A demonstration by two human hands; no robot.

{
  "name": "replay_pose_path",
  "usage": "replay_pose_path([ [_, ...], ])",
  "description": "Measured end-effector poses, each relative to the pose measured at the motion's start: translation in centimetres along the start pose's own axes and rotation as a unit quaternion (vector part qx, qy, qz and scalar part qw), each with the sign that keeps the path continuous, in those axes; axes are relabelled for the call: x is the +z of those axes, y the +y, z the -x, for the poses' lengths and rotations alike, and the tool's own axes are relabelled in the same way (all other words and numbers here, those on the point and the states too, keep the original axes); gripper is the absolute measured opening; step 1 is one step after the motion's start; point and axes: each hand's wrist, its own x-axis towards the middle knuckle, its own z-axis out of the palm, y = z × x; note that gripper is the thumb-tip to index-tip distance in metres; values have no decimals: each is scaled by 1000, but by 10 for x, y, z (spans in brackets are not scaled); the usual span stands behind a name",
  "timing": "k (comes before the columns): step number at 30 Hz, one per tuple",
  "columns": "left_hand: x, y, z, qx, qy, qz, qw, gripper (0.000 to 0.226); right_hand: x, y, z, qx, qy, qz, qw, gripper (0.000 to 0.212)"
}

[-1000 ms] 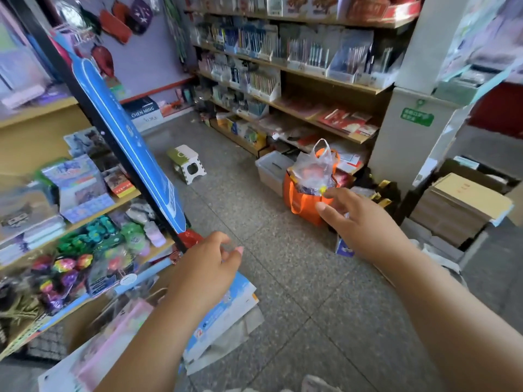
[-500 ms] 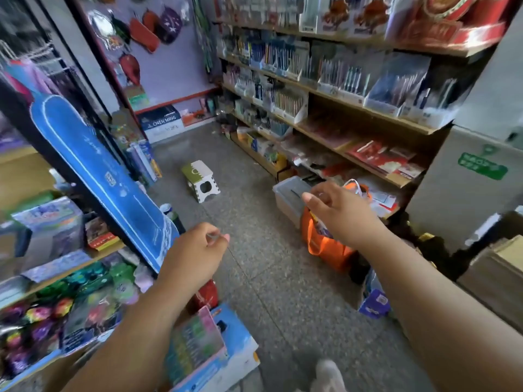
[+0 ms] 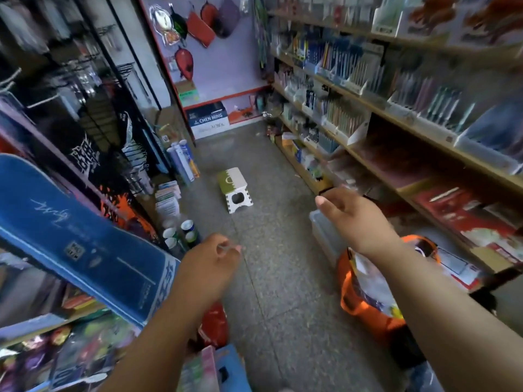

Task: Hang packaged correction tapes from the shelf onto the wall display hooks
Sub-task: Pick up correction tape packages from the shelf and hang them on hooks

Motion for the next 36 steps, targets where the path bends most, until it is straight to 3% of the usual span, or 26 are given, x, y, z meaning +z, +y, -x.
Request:
replay_pose_path([
  [15,-39,23,-253,-41,46,36,997,39,44,-39,-275,-44,-25,6,999,38],
  [25,-54,32,-412,-110,77,34,990,33,93,-45,-465,-84,-82,-14,993,35],
  [36,-78,53,-573,-172,159,53,971,27,131,-78,-670,-145,-165,-25,975,27],
])
